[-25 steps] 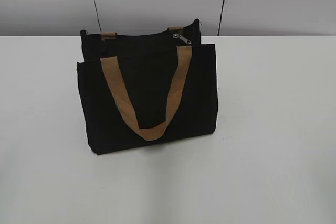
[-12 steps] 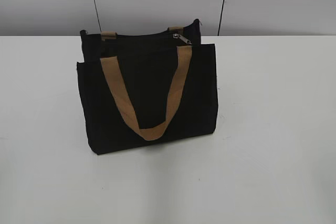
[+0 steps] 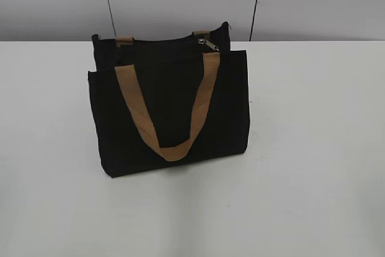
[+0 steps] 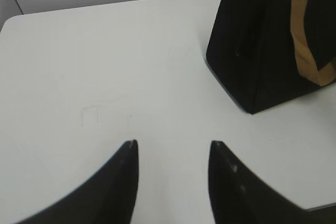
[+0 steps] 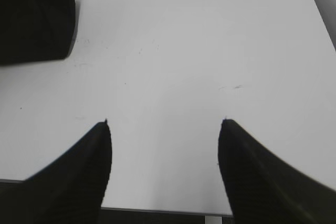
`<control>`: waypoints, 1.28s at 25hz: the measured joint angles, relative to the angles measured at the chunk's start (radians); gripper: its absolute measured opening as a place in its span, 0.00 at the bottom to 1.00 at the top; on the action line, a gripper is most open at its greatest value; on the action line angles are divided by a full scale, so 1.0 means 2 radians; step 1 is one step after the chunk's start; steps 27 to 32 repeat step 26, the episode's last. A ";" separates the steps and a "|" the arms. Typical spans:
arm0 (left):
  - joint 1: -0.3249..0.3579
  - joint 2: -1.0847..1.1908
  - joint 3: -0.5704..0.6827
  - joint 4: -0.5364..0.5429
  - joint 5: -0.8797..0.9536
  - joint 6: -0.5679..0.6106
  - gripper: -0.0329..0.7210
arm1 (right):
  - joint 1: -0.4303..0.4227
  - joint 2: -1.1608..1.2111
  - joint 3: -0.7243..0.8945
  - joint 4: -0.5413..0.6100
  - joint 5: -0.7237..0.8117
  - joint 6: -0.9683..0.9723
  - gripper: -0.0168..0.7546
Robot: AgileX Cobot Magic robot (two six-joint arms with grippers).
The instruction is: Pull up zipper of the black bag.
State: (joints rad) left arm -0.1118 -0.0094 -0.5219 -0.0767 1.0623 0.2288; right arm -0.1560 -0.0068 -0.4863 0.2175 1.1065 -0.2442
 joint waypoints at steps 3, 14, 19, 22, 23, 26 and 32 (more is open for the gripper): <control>0.000 0.000 0.000 0.000 0.000 0.000 0.47 | 0.000 0.000 0.000 0.000 0.000 0.003 0.66; 0.000 0.000 0.000 -0.004 0.000 0.000 0.43 | 0.000 0.000 0.000 -0.013 -0.003 0.024 0.66; 0.000 0.000 0.000 -0.005 0.001 0.000 0.40 | 0.000 0.000 0.000 -0.013 -0.003 0.024 0.66; 0.000 0.000 0.000 -0.005 0.001 0.000 0.40 | 0.000 0.000 0.000 -0.013 -0.003 0.024 0.66; 0.000 0.000 0.000 -0.005 0.001 0.000 0.40 | 0.000 0.000 0.000 -0.013 -0.003 0.024 0.66; 0.000 0.000 0.000 -0.005 0.001 0.000 0.38 | 0.000 0.000 0.000 -0.013 -0.003 0.024 0.66; 0.000 0.000 0.000 -0.005 0.001 0.000 0.38 | 0.000 0.000 0.000 -0.013 -0.003 0.024 0.66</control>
